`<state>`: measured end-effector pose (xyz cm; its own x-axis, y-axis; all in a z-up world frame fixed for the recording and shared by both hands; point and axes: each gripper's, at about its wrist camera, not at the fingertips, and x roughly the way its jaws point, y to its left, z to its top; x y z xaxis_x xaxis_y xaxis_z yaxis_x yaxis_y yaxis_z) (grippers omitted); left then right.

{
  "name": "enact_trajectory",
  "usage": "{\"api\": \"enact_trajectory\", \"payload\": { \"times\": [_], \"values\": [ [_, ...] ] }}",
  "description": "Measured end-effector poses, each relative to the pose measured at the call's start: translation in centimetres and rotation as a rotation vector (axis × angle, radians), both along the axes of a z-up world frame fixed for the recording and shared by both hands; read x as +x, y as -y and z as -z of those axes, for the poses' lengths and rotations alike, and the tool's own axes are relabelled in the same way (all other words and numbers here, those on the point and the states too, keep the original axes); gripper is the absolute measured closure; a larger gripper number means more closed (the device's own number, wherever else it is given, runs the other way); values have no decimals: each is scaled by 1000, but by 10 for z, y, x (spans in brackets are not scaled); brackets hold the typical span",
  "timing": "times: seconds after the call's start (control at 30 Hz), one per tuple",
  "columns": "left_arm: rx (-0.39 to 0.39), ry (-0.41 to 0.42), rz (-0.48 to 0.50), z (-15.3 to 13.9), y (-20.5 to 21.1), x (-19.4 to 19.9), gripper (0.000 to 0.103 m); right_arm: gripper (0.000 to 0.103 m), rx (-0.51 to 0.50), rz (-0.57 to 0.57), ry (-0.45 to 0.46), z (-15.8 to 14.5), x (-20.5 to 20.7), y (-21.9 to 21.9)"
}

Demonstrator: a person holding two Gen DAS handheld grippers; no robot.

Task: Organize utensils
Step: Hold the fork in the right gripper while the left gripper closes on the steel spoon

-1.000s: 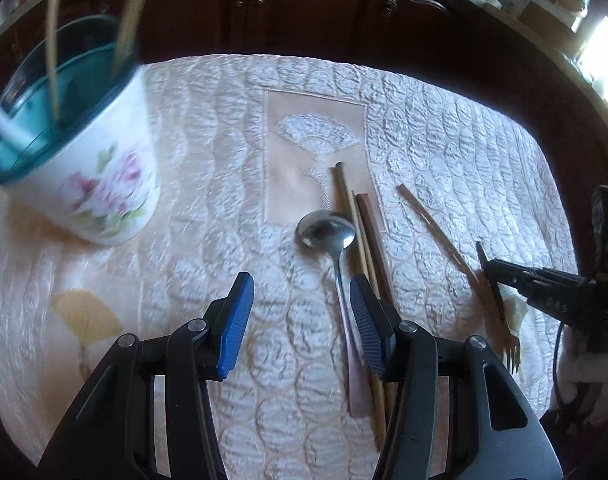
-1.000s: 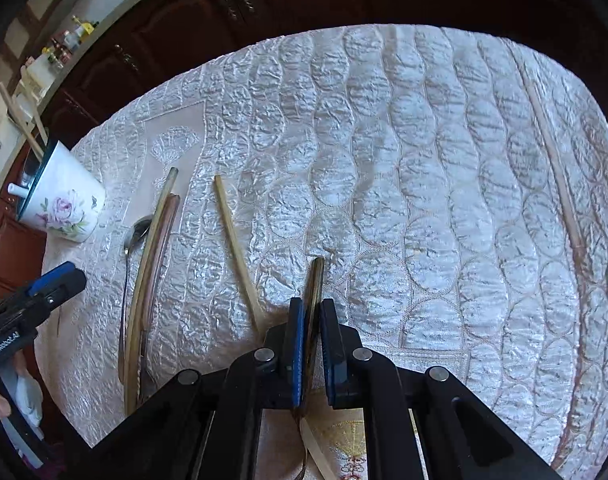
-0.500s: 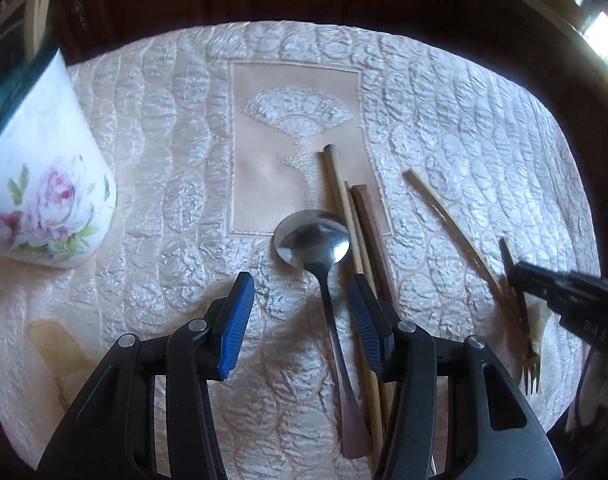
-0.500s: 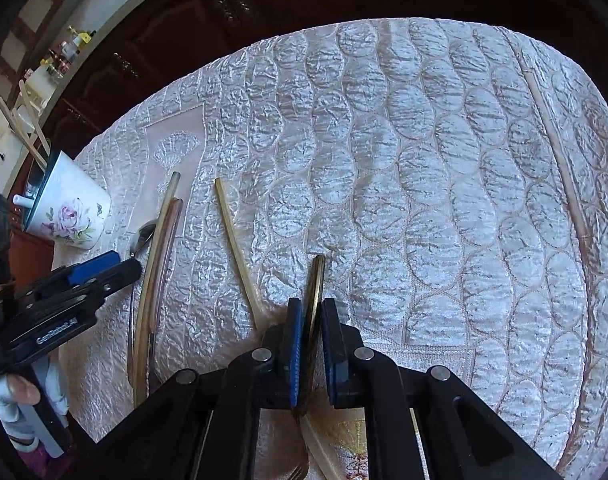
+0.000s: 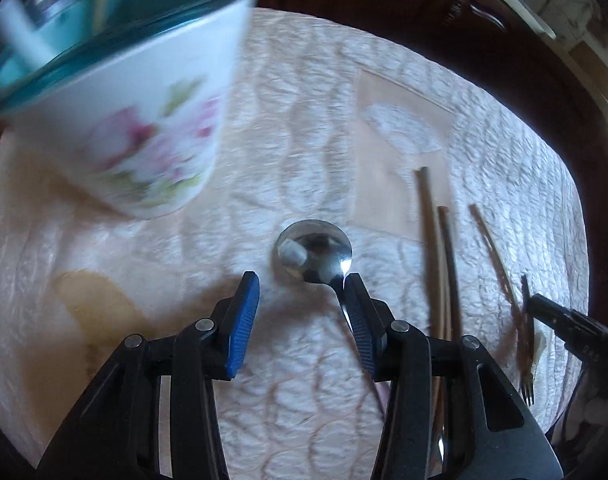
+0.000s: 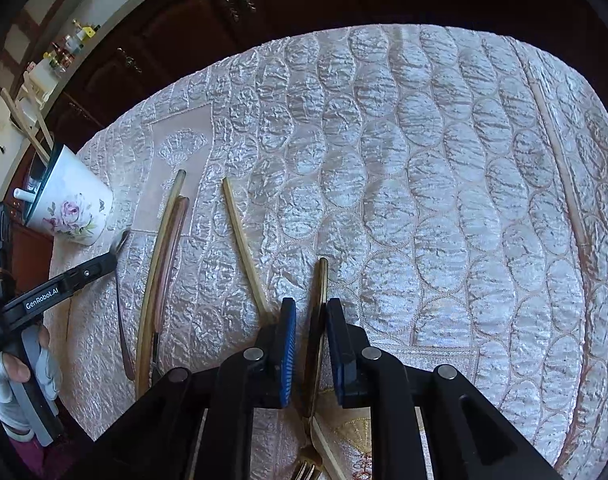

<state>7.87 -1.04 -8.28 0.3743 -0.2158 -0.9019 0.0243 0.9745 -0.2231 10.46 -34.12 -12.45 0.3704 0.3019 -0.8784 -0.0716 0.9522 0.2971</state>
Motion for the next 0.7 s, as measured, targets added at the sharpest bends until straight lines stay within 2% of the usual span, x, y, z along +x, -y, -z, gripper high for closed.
{"api": "enact_trajectory", "payload": {
  "times": [0.07, 0.23, 0.37, 0.63, 0.7],
  "values": [
    [-33, -6, -24, -1, -11, -3, 60, 80, 2, 1, 2, -1, 1, 1],
    [-124, -4, -72, -1, -23, -1, 60, 79, 6, 13, 6, -1, 1, 5],
    [-149, -5, -56, -3, -11, 4, 60, 78, 10, 18, 8, -2, 0, 6],
    [-194, 3, -125, 5, -13, 8, 60, 78, 15, 32, 13, -5, -4, 16],
    [-198, 22, -133, 4, -11, 9, 77, 78, 17, 38, 12, -5, -4, 18]
  ]
}}
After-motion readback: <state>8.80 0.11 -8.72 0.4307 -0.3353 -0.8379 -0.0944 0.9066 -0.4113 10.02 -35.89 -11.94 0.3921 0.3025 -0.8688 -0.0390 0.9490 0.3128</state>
